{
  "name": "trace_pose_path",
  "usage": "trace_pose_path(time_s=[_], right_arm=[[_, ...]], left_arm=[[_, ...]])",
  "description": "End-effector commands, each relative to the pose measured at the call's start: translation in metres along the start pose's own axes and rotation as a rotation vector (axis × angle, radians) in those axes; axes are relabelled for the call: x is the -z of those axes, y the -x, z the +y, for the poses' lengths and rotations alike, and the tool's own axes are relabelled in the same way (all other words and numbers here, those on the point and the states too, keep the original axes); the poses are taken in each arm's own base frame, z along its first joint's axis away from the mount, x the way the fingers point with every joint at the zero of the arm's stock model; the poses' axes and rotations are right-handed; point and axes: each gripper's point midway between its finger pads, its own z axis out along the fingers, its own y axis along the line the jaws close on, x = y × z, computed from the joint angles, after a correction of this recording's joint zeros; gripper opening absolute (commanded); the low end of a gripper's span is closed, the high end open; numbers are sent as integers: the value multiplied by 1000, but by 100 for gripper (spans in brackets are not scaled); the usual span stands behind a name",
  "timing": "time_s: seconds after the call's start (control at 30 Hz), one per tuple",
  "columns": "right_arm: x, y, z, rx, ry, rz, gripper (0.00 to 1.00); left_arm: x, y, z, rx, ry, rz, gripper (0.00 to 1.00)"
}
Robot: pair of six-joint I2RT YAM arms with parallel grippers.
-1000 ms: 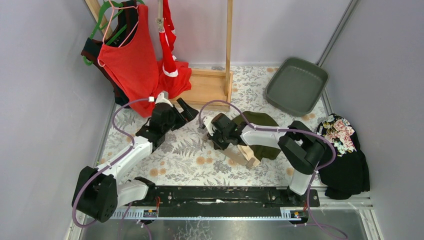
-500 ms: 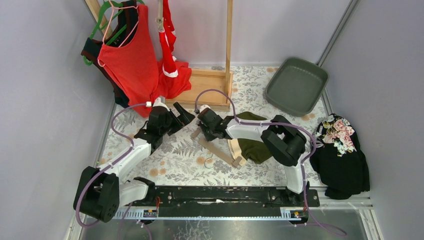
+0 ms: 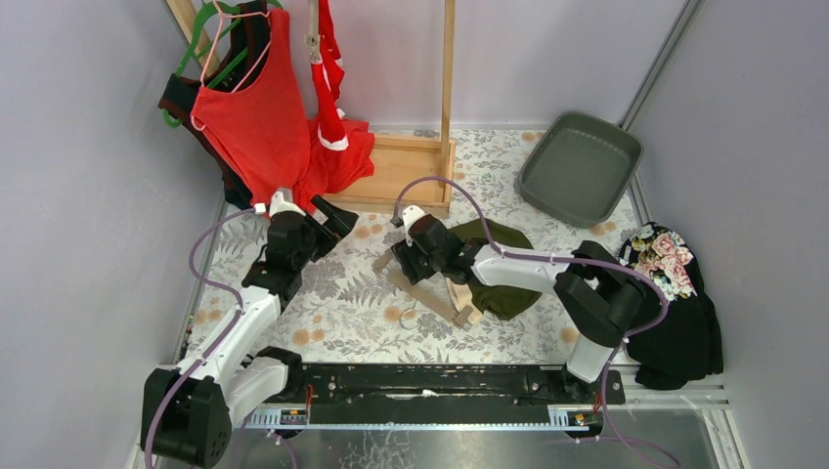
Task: Clip the underwear to the hanger
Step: Open the clamp at the hanger.
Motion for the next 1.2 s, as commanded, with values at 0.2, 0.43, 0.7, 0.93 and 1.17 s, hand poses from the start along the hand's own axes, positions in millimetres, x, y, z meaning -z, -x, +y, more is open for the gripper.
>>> trace_pose_path(time_s=[0.2, 0.43, 0.7, 0.93, 1.17], right_arm=[[6, -18, 32, 293, 117, -3, 64], [-10, -36, 32, 340, 78, 35, 65], [-26, -50, 19, 363, 0, 102, 53], [-24, -49, 24, 326, 17, 91, 24], [-15, -26, 9, 273, -96, 12, 22]], left_arm=[[-1, -1, 1, 86, -24, 35, 100], [-2, -4, 4, 107, -28, 65, 100], [-4, -6, 10, 112, -27, 70, 100], [-12, -14, 18, 112, -13, 97, 100], [-22, -27, 17, 136, -48, 160, 100]])
